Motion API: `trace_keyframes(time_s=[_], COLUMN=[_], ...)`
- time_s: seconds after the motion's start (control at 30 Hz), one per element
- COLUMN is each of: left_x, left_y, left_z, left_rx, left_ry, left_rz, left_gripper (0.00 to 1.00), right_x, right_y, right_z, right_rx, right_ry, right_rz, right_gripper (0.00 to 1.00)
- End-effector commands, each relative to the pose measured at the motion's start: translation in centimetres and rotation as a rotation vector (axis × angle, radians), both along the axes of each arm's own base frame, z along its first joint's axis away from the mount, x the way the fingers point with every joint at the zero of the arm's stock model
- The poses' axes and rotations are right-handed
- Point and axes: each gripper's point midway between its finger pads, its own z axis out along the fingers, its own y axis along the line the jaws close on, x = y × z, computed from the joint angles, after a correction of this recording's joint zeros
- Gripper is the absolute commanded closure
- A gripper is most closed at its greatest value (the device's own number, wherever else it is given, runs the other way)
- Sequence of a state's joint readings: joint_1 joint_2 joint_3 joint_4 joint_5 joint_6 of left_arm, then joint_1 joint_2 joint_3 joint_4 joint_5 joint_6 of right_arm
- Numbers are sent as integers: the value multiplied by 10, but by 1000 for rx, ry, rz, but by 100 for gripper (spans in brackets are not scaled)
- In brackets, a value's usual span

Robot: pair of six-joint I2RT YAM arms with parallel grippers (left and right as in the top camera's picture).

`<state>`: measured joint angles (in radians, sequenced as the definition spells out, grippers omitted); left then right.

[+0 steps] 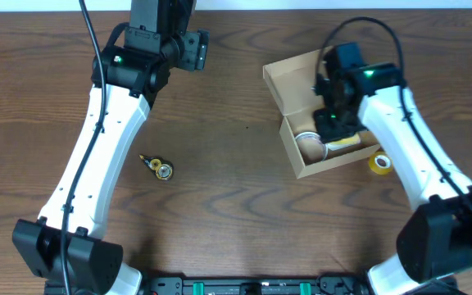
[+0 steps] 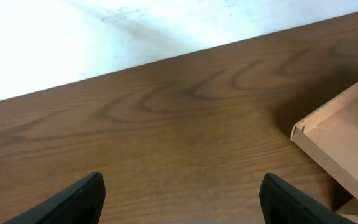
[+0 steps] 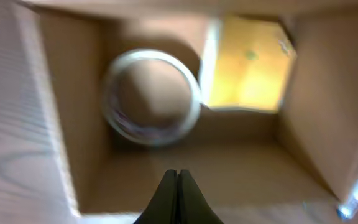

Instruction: Pack container

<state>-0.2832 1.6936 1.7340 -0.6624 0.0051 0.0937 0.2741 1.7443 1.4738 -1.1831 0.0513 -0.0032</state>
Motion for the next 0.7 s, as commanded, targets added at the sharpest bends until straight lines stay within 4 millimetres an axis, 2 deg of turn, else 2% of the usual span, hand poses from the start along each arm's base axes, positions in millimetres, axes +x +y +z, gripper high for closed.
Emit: trace_keyframes(time_s=[0.0,0.07,0.2,0.3,0.5,0.67], left_x=[-1,-1,-1,0,4,3], left_y=[-2,-2,-2,-1,15,14], left_z=[16,16,16,17,19,19], left_rx=[-28,-28,-27,-26,29,28], left_ry=[-29,-29,-30,-35,-57,-56], left_rz=[-2,-2,-2,1,73,72], left_gripper=[20,20,20,20,19,19], right_x=[3,5,-1,-2,19,31], right_y=[18,25,35,47,84,92], right_z=[-8,-23,-57,-74,-77,-74], right_rx=[30,39,63,69,130,154], right_ry=[-1,28,142,171,61,7], right_rz=[19,22,29,50,68,49], right_gripper=[98,99,99,98,99,99])
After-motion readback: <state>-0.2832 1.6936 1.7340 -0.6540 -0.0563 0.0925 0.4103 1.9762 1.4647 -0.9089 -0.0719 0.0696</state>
